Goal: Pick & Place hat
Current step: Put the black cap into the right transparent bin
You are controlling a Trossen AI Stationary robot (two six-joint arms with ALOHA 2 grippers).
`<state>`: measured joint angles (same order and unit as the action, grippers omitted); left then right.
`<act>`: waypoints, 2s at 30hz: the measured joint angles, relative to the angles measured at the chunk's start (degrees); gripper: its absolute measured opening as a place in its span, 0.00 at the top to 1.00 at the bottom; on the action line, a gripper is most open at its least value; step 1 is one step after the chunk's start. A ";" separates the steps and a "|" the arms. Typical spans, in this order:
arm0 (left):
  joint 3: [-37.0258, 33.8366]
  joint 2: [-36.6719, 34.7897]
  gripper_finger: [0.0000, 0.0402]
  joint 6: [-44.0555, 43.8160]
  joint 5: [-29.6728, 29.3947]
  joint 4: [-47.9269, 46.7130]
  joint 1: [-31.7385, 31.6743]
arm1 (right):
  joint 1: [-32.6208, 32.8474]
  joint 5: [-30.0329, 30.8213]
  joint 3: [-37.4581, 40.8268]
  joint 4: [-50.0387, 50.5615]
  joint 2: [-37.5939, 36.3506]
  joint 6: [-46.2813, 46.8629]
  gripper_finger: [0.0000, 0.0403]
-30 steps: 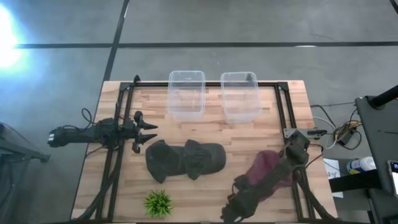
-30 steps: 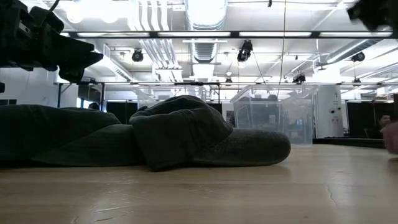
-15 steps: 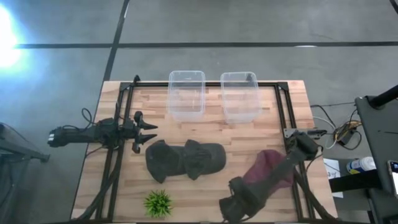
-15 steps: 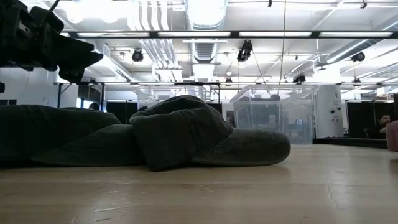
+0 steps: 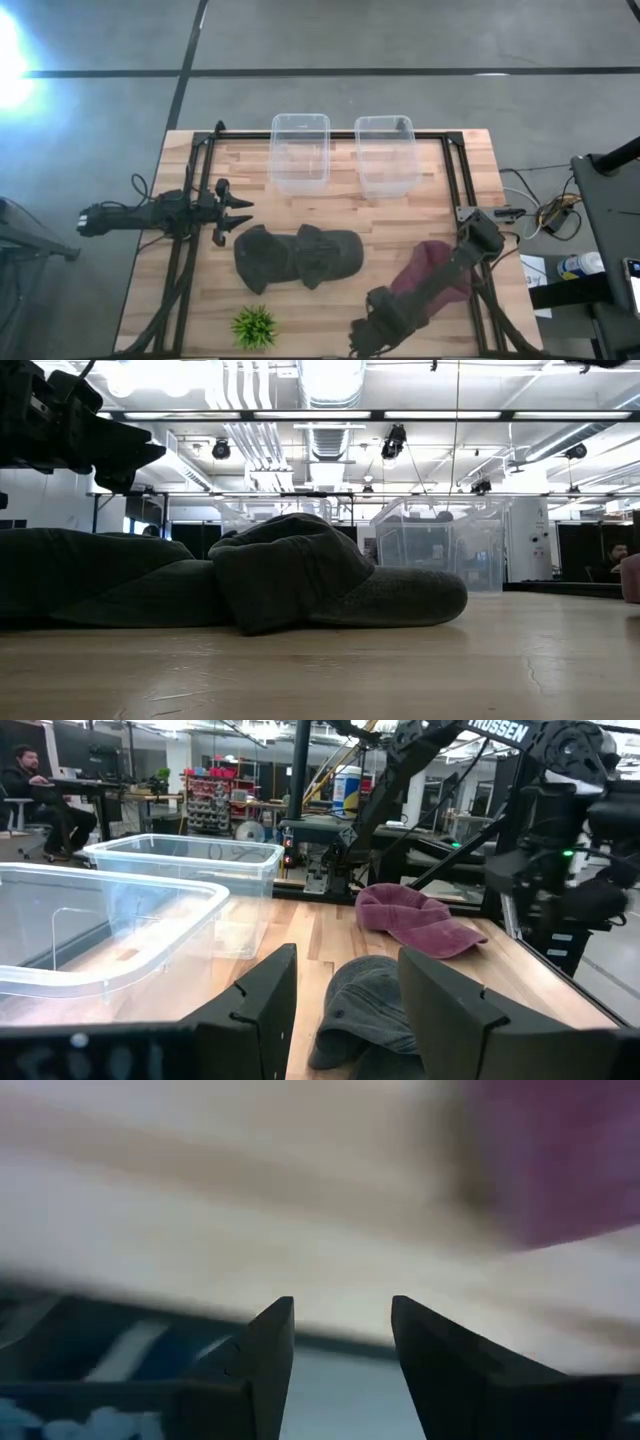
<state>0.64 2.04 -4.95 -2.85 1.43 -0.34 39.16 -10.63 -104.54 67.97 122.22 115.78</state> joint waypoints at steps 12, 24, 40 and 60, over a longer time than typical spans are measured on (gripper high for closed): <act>0.00 0.00 0.58 0.00 0.02 0.00 -0.02 | -2.96 15.43 3.12 -38.18 -1.58 -12.05 0.59; 0.00 0.12 0.58 0.00 0.13 0.02 -0.02 | -5.83 30.07 6.82 1.74 -9.41 8.07 0.59; -0.02 0.31 0.58 -52.16 0.44 2.29 0.00 | -13.22 36.38 54.56 -41.28 -33.06 4.26 0.59; -0.02 0.42 0.58 -54.25 -0.24 3.23 -0.02 | -20.77 28.92 76.98 -95.60 -28.45 -18.46 0.65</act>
<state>0.62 2.46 -59.20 -3.09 4.66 -0.36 18.38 18.29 -27.57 -27.63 93.77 97.32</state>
